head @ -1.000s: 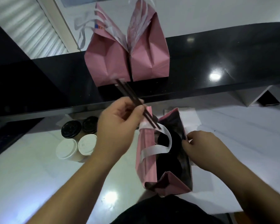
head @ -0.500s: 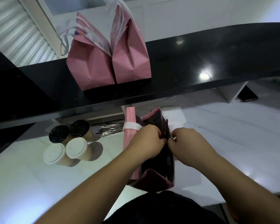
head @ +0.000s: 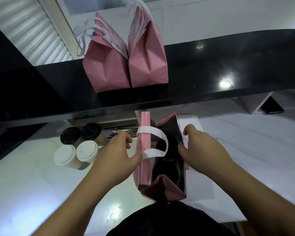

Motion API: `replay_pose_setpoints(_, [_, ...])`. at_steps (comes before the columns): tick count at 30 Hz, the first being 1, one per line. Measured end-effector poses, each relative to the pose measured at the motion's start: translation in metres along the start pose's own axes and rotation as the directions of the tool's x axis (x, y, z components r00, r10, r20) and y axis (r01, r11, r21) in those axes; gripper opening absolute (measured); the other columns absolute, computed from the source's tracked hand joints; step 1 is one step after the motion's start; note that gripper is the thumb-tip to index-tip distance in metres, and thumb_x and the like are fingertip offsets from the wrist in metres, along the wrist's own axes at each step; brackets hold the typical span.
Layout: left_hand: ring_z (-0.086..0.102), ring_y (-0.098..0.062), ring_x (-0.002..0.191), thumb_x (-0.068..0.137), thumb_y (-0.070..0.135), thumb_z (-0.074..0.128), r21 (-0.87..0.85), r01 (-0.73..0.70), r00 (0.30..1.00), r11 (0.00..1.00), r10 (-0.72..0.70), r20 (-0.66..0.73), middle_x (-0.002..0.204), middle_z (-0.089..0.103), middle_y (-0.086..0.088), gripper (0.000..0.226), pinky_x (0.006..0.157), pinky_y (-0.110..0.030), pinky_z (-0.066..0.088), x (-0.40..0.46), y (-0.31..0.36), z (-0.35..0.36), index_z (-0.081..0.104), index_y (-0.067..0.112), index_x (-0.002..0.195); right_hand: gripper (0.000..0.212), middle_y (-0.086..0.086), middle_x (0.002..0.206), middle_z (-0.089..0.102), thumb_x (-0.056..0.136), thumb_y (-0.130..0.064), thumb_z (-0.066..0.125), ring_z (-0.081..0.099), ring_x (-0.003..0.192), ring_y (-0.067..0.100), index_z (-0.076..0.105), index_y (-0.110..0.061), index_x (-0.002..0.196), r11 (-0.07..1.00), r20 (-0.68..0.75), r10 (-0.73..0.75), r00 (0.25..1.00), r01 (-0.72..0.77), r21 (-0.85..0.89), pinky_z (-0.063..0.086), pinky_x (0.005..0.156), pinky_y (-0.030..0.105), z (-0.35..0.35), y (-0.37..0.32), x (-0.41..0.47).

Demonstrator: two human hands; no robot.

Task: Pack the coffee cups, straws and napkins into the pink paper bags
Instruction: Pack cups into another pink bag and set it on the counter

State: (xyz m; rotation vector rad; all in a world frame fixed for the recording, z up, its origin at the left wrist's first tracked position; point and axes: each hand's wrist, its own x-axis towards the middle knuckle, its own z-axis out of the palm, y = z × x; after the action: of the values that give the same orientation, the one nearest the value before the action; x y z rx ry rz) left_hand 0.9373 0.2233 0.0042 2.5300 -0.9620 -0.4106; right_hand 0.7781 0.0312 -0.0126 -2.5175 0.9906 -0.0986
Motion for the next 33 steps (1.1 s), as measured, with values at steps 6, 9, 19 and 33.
replay_pose_setpoints(6, [0.059, -0.008, 0.079, 0.068, 0.080, 0.061, -0.018, 0.056, 0.994, 0.998, -0.054, 0.093, 0.101, 0.050, 0.014, 0.058, 0.059, -0.032, 0.047, -0.025, 0.008, 0.033, 0.032, 0.039, 0.097, 0.051, 0.007, 0.127, 0.050, 0.087, -0.027, 0.064, 0.048, 0.113, 0.029, 0.044, -0.020, 0.135, 0.983, -0.099, -0.157, 0.983, 0.147, -0.109, 0.048, 0.088, 0.039, 0.002, -0.016, 0.029])
replay_pose_setpoints(9, [0.061, -0.018, 0.086, 0.080, 0.067, 0.065, 0.007, 0.057, 0.998, 0.998, -0.057, 0.032, 0.103, 0.051, 0.007, 0.054, 0.065, -0.037, 0.051, -0.022, 0.015, 0.037, 0.035, 0.030, 0.103, 0.050, 0.007, 0.141, 0.049, 0.088, -0.024, 0.063, 0.045, 0.124, 0.031, 0.049, -0.017, 0.136, 0.958, -0.065, -0.250, 0.966, 0.237, -0.159, 0.048, 0.101, 0.044, -0.001, -0.024, 0.048])
replay_pose_setpoints(19, [0.068, -0.001, 0.071, 0.075, 0.067, 0.060, -0.340, 0.123, 0.992, 0.932, -0.102, 0.079, 0.092, 0.067, 0.024, 0.035, 0.051, -0.021, 0.050, -0.053, -0.023, 0.024, 0.045, 0.042, 0.094, 0.027, 0.006, 0.120, 0.059, 0.097, -0.018, 0.050, 0.055, 0.111, 0.029, 0.068, -0.015, 0.116, 0.969, 0.001, -0.221, 0.975, 0.219, -0.112, 0.053, 0.092, 0.045, -0.001, -0.009, 0.071])
replay_pose_setpoints(33, [0.074, -0.006, 0.069, 0.095, 0.042, 0.074, -0.657, 0.121, 0.987, 0.744, -0.162, -0.002, 0.084, 0.080, 0.007, 0.012, 0.050, -0.017, 0.050, 0.030, -0.045, 0.006, 0.080, 0.033, 0.090, 0.025, 0.000, 0.087, 0.074, 0.100, -0.035, 0.055, 0.064, 0.078, 0.022, 0.077, -0.024, 0.095, 0.997, 0.106, -0.060, 0.993, 0.065, -0.038, 0.057, 0.073, 0.041, -0.016, 0.011, 0.022])
